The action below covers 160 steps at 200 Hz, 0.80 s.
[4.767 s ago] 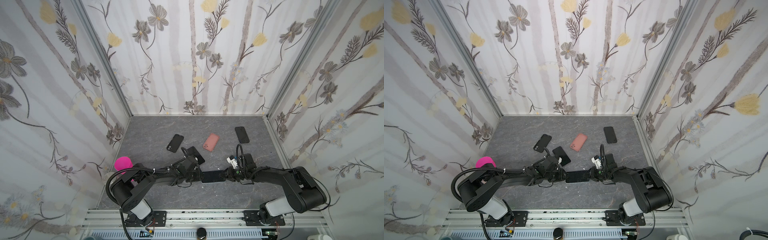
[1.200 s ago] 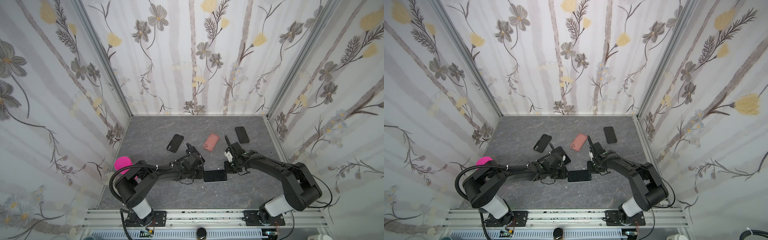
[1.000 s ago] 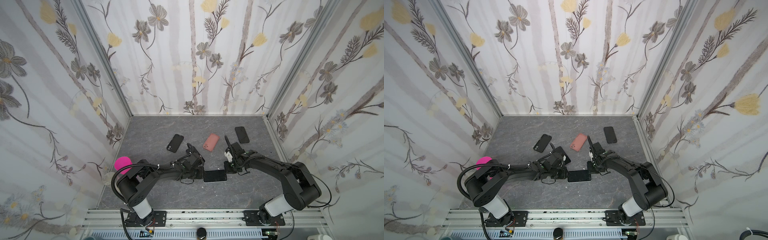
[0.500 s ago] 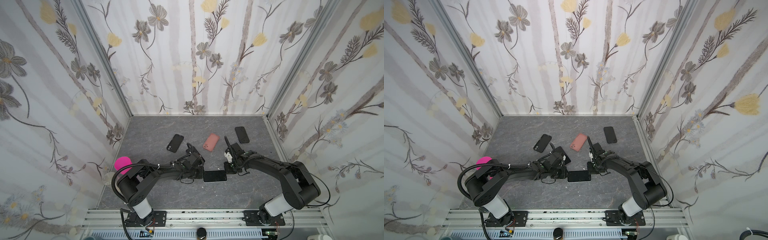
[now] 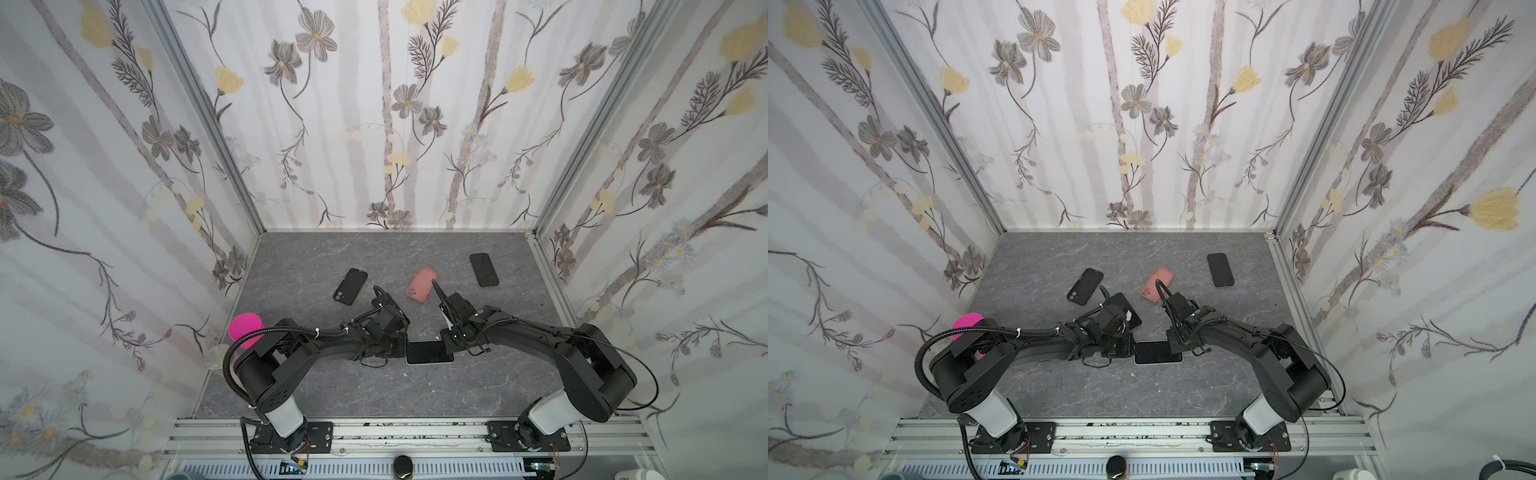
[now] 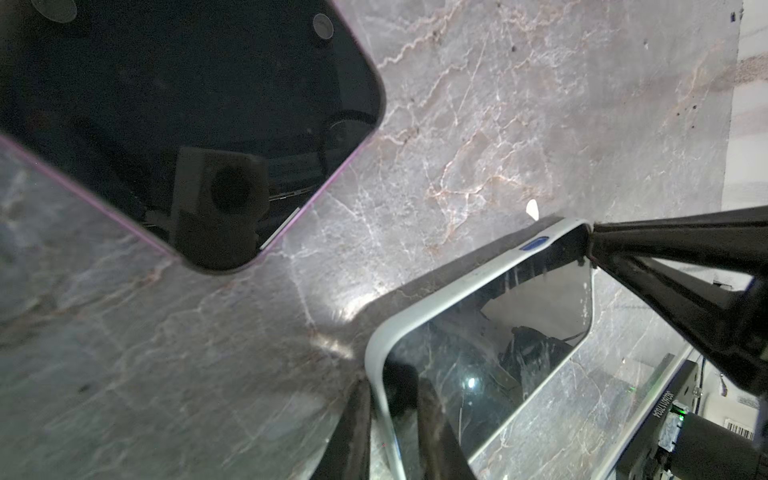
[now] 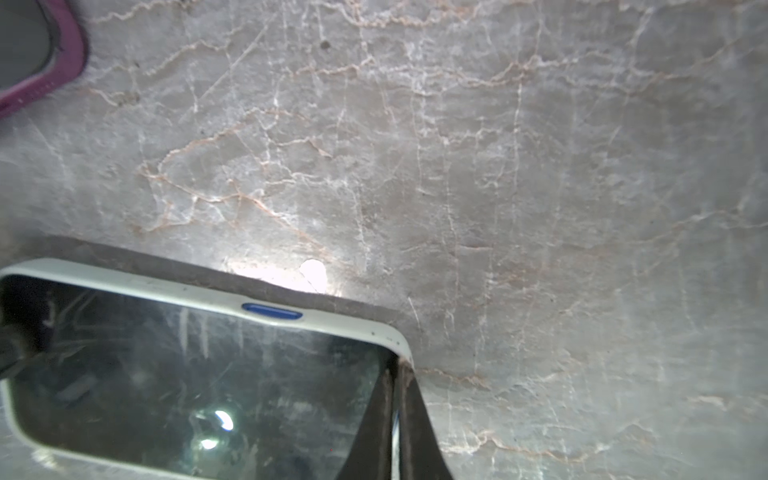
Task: Put the phone into the phone case
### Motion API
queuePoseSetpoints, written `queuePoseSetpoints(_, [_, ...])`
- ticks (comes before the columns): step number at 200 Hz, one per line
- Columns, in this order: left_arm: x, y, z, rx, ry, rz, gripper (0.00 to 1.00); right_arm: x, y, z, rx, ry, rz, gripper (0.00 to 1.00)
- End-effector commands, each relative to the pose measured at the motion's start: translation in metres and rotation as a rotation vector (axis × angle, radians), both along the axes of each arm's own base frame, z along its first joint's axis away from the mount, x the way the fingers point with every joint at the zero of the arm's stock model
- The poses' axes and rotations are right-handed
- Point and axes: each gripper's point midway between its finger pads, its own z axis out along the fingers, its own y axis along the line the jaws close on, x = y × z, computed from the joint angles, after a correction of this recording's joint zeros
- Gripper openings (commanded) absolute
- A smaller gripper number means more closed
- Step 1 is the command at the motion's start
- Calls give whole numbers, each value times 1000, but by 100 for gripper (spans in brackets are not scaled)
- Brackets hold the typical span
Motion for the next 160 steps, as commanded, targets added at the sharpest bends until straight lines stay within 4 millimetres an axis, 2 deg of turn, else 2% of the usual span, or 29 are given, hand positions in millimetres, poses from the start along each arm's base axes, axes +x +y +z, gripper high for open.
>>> queuePoseSetpoints(1, [-1, -2, 3, -15, -1, -6, 20, -32, -23, -22, -151, 109, -6, 9])
queuePoseSetpoints(23, [1, -3, 9, -29, -16, -6, 20, -27, -22, -14, -197, 56, 16, 10])
queuePoseSetpoints(55, [8, -5, 28, -66, -54, 1, 20, -13, -2, 7, -157, -18, 67, 12])
queuePoseSetpoints(57, [8, -5, 30, -69, -57, 2, 20, -10, 3, 17, -127, -46, 71, 12])
queuePoseSetpoints(86, [17, -5, 53, -109, -116, 10, 20, 7, 31, 60, 22, -170, 122, 15])
queuePoseSetpoints(102, [23, -2, 66, -123, -154, 21, 20, 17, 46, 90, 111, -259, 154, 15])
queuePoseSetpoints(160, [48, 25, 119, -117, -370, 52, 22, 37, 73, 184, 321, -551, 244, 13])
